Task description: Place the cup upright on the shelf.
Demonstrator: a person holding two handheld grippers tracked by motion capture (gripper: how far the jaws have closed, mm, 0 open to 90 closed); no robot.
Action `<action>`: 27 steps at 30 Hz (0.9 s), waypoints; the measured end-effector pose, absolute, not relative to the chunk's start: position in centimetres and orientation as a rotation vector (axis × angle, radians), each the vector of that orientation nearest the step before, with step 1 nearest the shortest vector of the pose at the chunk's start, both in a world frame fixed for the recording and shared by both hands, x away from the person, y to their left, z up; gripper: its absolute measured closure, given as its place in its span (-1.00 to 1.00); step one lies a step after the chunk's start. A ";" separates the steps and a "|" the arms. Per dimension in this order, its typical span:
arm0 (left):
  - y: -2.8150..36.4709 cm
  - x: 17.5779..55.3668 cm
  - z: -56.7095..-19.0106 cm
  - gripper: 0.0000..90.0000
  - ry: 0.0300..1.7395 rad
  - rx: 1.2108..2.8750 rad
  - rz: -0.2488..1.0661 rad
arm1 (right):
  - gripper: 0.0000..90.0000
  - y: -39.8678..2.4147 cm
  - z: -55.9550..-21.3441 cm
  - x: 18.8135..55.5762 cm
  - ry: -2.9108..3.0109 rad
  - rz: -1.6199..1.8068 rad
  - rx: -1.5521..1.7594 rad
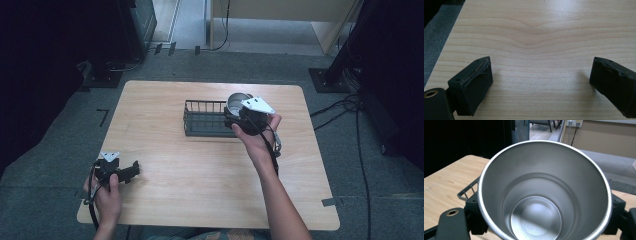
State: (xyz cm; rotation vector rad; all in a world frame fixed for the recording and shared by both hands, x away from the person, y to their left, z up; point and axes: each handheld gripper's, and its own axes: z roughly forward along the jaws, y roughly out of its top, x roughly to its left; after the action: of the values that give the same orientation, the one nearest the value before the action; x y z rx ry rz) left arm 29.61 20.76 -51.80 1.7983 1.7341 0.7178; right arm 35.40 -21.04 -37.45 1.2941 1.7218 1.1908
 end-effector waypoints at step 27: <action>20.8 29.6 -51.8 -0.89 1.734 1.800 0.717 | -0.60 -19.7 -40.8 41.2 1.760 1.046 1.368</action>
State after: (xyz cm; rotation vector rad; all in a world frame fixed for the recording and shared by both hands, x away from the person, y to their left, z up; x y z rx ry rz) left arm 29.61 20.76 -51.79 1.7999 1.7343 0.7174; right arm 41.18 -19.69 -40.77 1.3681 1.7601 1.0457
